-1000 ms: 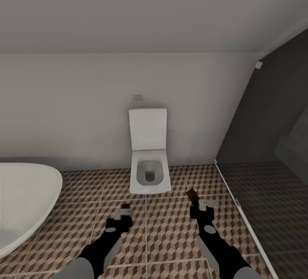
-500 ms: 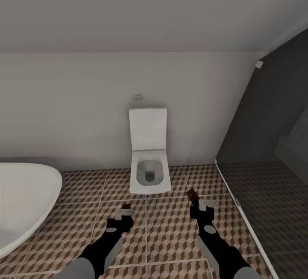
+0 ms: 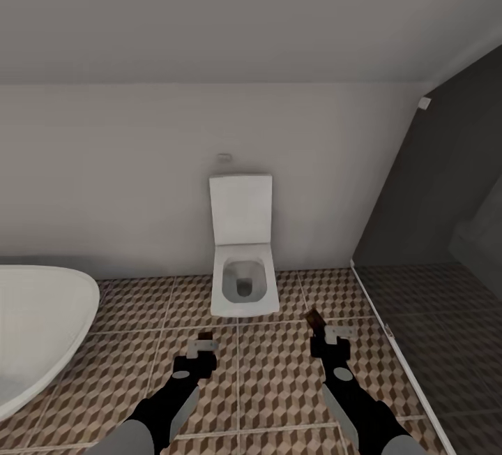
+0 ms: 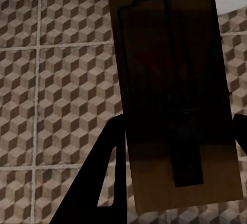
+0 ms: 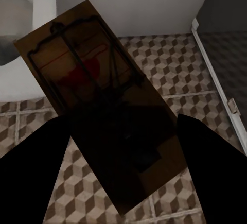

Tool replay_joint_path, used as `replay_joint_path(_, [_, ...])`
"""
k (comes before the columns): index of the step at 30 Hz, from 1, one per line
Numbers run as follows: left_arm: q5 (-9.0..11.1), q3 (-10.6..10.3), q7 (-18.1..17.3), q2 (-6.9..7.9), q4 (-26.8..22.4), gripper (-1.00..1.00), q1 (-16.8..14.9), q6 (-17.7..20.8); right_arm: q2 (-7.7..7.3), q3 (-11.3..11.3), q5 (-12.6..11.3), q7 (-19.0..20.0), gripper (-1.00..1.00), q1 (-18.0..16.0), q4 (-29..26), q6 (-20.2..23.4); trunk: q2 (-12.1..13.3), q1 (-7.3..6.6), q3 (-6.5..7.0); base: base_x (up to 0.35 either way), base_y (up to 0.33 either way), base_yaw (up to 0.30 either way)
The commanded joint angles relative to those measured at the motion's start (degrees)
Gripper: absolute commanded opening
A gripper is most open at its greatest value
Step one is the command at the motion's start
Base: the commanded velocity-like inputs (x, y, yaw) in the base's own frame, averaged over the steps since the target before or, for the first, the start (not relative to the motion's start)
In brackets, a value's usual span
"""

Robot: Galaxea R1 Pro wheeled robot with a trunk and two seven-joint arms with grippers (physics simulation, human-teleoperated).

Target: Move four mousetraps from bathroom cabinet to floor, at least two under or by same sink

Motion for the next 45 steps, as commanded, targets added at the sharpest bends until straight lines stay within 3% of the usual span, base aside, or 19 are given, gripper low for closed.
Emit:
replay_joint_path(1, [0.44,-0.47,0.56,0.07,-0.12,-1.0,-0.03,0.32,-0.13,0.36,-0.6,-0.37,-1.0,-0.07,0.04,0.08,-0.5,0.24,-0.27,0.0,0.0,0.0])
replay_joint_path(45, [0.44,-0.46,0.62,0.04,-0.1,-1.0,-0.03,0.32,-0.04,0.34,-0.6,-0.3,-1.0,-0.07,0.05,1.91,-18.15,9.91,-8.17,0.0,0.0,0.0])
